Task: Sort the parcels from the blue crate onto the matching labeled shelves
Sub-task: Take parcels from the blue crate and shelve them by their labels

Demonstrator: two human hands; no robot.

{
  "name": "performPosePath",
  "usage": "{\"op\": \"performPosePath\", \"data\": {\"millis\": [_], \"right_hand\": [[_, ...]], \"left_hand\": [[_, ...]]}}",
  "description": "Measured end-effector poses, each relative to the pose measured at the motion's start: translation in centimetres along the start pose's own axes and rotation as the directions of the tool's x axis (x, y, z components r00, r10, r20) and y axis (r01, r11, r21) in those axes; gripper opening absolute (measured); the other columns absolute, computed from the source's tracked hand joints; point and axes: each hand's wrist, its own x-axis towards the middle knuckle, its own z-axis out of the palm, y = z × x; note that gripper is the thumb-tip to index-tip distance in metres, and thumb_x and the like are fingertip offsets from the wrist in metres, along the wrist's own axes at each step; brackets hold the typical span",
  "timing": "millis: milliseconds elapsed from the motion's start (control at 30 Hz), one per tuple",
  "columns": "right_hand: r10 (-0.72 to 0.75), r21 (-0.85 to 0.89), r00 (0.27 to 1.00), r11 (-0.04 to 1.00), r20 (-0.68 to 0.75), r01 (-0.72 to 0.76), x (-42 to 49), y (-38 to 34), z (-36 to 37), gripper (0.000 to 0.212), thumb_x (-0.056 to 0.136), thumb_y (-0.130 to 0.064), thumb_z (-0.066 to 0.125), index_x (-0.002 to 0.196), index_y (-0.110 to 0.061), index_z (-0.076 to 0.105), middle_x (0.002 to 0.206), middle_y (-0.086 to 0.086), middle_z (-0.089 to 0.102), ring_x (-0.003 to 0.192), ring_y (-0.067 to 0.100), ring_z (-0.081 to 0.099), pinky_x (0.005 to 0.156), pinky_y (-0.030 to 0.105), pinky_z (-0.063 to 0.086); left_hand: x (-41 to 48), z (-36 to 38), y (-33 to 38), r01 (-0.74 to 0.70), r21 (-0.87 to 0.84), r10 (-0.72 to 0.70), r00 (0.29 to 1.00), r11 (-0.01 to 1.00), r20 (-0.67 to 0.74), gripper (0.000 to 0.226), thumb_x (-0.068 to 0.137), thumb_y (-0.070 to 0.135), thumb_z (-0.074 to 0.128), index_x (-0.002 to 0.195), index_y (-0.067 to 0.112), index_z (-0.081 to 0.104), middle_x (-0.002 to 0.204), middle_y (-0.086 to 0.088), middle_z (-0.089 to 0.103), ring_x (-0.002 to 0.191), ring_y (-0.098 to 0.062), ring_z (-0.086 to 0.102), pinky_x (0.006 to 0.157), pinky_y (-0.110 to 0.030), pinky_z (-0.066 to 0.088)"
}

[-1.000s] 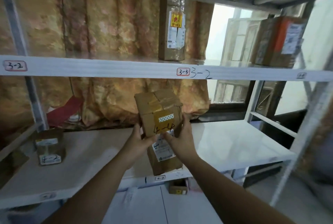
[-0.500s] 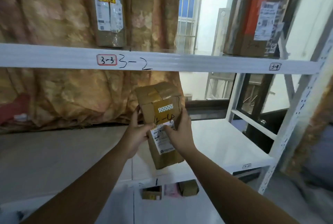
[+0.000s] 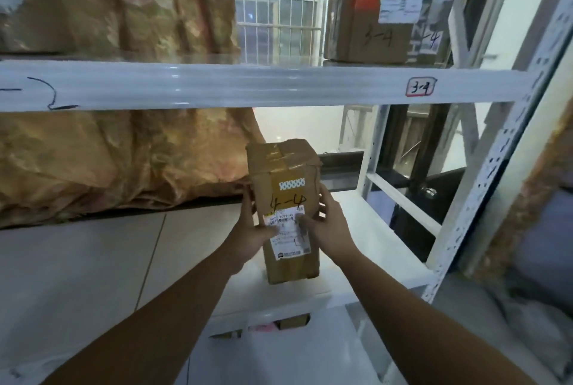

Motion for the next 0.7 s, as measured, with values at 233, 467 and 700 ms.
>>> {"op": "performPosePath", "data": {"millis": [233, 467, 700], "right_hand": [[0.216, -0.027, 0.974, 0.976, 0.064, -0.214, 1.7, 5.5, -3.4, 0.070, 0.083, -0.012, 0.074, 0.138, -0.023, 0.033, 0.121, -0.015, 0.050, 0.119, 0.017, 0.054, 0.091, 0.030, 0.053], [0.356, -0.167, 0.930, 0.926, 0.092, -0.338, 2.2, 10.3, -2.9, 0.077, 0.089, -0.029, 0.067, 0.148, -0.026, 0.017, 0.139, -0.010, 0.047, 0.126, 0.019, 0.050, 0.100, 0.035, 0.048], [0.365, -0.162, 0.929, 0.922, 0.064, -0.351, 4.8, 12.6, -4.3, 0.068, 0.086, -0.052, 0.060, 0.142, -0.028, 0.030, 0.139, -0.007, 0.049, 0.127, 0.021, 0.050, 0.103, 0.041, 0.048]], "left_hand": [[4.3, 2.7, -3.7, -0.009, 0.011, 0.007, 0.982, 1.000, 0.191, 0.071, 0.088, -0.007, 0.058, 0.137, 0.038, 0.031, 0.126, 0.022, 0.049, 0.125, -0.020, 0.050, 0.093, -0.038, 0.053], [7.4, 4.7, -9.7, 0.177, 0.245, -0.197, 0.979, 0.953, 0.056, 0.092, 0.088, 0.014, 0.066, 0.149, 0.041, 0.004, 0.149, 0.002, 0.041, 0.132, -0.028, 0.045, 0.104, -0.048, 0.044], [10.6, 7.0, -11.2, 0.171, 0.188, -0.189, 0.979, 0.967, 0.082, 0.073, 0.091, 0.000, 0.057, 0.134, 0.045, 0.020, 0.141, 0.007, 0.043, 0.133, -0.027, 0.043, 0.107, -0.047, 0.040]]}}
